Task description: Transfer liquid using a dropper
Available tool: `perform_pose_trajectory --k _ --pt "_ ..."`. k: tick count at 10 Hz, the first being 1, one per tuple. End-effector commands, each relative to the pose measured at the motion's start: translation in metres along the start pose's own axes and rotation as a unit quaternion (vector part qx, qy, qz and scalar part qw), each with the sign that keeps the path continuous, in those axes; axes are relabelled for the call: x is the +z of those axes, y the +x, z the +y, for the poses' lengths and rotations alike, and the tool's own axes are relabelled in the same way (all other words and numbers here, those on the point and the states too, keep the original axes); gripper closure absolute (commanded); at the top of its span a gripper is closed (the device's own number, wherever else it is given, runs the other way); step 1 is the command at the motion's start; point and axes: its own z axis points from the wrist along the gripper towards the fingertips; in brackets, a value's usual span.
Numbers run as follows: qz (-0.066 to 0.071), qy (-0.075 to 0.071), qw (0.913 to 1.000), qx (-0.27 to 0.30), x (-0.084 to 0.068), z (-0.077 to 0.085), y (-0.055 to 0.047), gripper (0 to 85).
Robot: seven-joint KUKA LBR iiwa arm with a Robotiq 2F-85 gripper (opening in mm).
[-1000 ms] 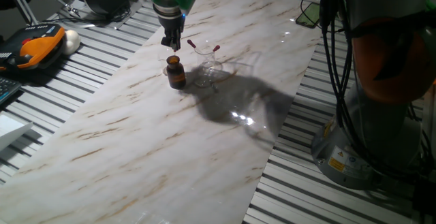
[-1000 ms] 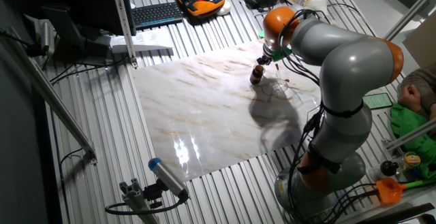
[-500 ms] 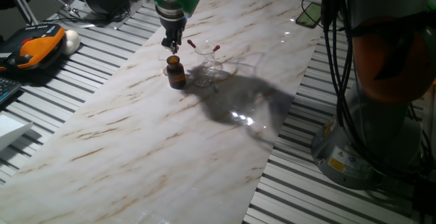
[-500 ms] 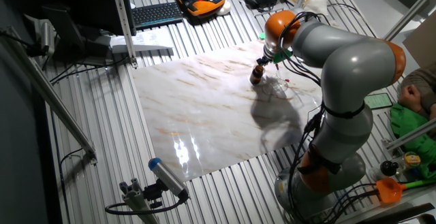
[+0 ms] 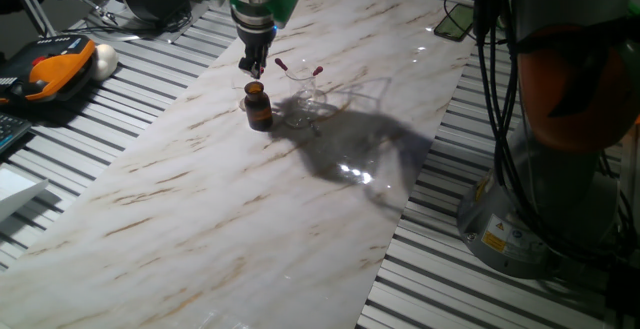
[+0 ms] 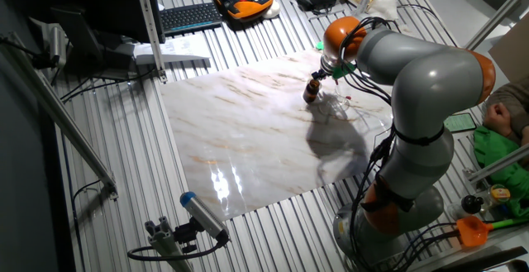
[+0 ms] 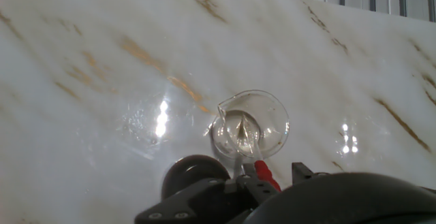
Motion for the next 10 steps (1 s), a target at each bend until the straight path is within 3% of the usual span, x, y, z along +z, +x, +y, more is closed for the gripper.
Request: perform_pose_trajectory --k 1,2,10 --pt "0.0 -0.001 1.0 0.0 0.0005 0.0 0.0 51.0" --pt "0.0 -0.001 1.0 -0.001 0.0004 0.0002 0.0001 68.0" --pt "0.002 -0.004 1.0 -0.006 -0.0018 0.0002 -0.0017 68.0"
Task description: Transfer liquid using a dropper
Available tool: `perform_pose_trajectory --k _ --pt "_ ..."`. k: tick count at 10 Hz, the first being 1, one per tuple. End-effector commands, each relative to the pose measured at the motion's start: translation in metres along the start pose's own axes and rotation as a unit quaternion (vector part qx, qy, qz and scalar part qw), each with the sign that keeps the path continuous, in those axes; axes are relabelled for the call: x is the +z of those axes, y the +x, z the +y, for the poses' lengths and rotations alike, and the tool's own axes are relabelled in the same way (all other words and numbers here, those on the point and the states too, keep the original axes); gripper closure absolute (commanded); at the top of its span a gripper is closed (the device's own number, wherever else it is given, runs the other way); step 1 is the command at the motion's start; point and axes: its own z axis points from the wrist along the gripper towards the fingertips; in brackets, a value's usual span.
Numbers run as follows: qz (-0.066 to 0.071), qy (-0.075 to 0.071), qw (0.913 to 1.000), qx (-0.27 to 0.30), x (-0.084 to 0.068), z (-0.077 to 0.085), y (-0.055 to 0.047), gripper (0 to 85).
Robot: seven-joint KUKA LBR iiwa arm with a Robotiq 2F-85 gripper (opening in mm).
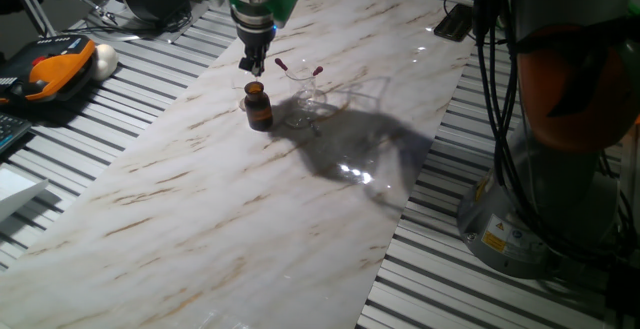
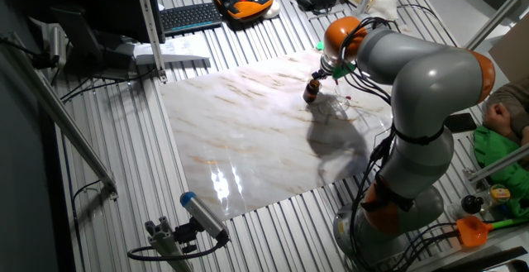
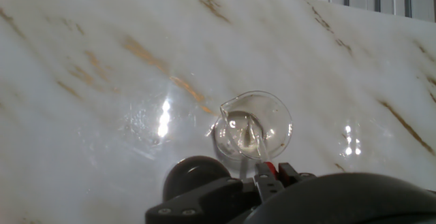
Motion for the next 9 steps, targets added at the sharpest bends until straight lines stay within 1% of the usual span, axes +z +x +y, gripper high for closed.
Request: perform_pose_trajectory --k 1,7,8,9 --pt "0.0 -0.001 1.0 -0.001 0.0 0.0 0.0 68.0" --pt "0.006 -0.004 1.0 -0.002 -0.007 0.001 -0.001 68.0" --pt "0.01 -0.004 0.9999 -0.002 -0.008 0.001 -0.002 85.0" --pt "0.014 -0.007 0.9999 -0.005 -0.01 0.001 -0.002 85.0"
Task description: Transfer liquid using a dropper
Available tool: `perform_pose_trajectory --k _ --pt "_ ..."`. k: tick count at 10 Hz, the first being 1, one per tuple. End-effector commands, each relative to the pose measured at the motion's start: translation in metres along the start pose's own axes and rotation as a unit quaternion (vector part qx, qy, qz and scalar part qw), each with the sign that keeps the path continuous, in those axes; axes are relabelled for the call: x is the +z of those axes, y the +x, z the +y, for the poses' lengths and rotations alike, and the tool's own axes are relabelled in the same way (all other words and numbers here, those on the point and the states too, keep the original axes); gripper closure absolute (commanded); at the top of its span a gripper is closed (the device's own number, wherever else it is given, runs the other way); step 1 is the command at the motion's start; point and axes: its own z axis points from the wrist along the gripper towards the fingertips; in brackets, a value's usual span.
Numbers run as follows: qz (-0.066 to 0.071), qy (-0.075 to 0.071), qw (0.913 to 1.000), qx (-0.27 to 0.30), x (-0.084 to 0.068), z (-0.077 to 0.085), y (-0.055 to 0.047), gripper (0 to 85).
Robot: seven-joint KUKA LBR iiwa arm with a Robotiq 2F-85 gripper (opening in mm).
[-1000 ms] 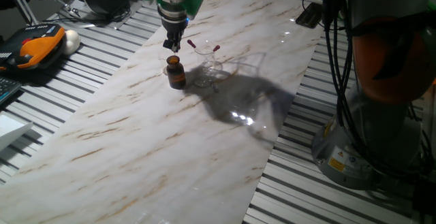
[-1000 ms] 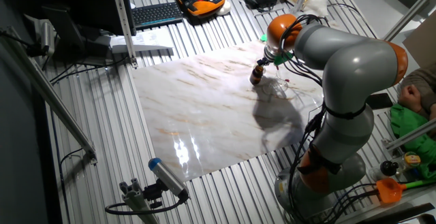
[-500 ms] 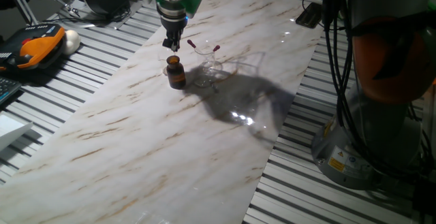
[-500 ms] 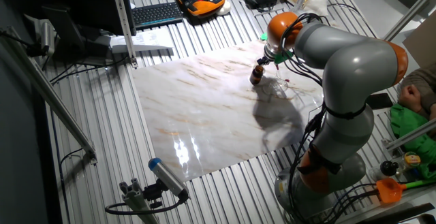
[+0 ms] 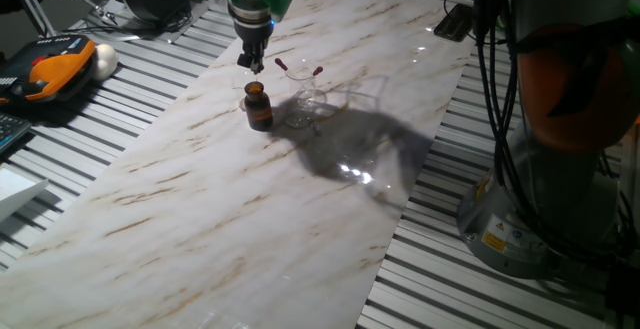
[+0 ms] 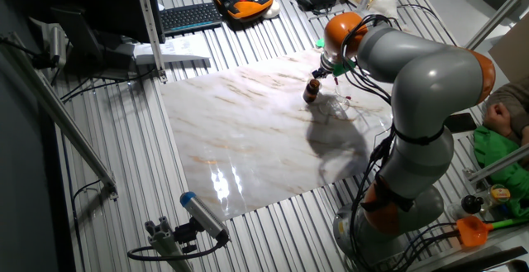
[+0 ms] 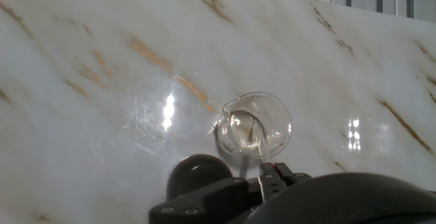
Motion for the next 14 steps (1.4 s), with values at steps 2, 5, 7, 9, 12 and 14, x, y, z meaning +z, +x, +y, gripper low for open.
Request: perform_pose_trajectory --k 2,5,7,9,12,14 --pt "0.003 -0.001 1.0 -0.001 -0.0013 0.0 -0.0003 85.0" --pt "0.003 -0.004 1.0 -0.001 -0.0014 0.0 -0.0006 85.0" --pt "0.004 -0.004 1.0 -0.002 -0.0013 -0.0003 -0.0009 85.0" --pt "0.008 -0.004 1.0 -0.002 -0.0015 -0.0008 -0.0014 85.0" --pt "0.009 -0.001 1.0 -0.001 -0.0015 -0.0008 -0.0014 85.0" --pt "0.009 0.001 1.0 0.002 -0.0017 -0.0008 -0.0014 68.0"
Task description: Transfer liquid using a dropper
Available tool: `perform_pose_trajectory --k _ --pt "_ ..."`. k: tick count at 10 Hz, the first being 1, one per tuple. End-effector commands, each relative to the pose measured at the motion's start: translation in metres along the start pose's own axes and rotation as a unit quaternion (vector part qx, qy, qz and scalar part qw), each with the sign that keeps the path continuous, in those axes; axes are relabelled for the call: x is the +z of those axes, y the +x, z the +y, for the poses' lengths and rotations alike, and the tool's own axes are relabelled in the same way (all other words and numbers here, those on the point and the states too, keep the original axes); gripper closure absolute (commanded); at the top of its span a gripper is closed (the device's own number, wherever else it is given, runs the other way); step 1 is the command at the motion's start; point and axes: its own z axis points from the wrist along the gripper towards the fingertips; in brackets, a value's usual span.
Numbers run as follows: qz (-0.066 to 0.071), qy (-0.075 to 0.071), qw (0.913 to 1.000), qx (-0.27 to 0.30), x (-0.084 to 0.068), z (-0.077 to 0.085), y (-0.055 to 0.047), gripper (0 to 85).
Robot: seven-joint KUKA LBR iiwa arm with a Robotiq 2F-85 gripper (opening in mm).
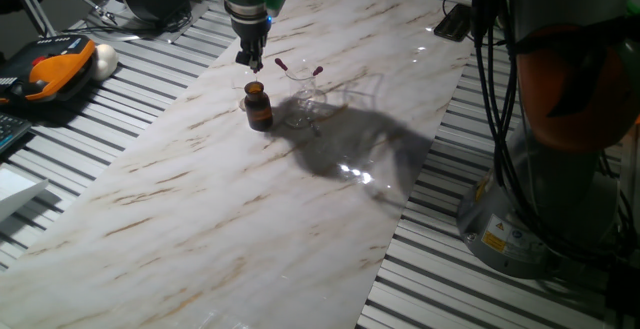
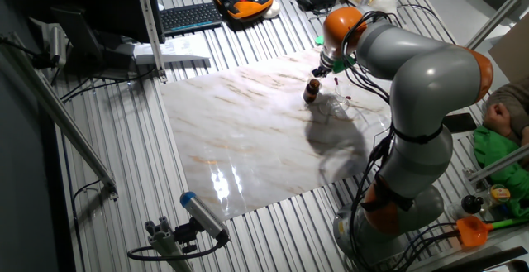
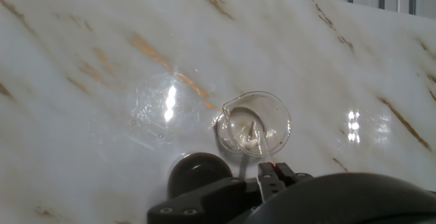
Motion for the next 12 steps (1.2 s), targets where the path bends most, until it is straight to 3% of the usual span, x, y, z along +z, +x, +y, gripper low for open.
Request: perform_pose_trajectory --k 1,12 --pt "0.0 0.001 1.0 0.001 -0.0001 0.0 -0.0001 68.0" --pt "-0.002 0.002 0.9999 0.01 -0.0001 0.0005 0.0006 68.0"
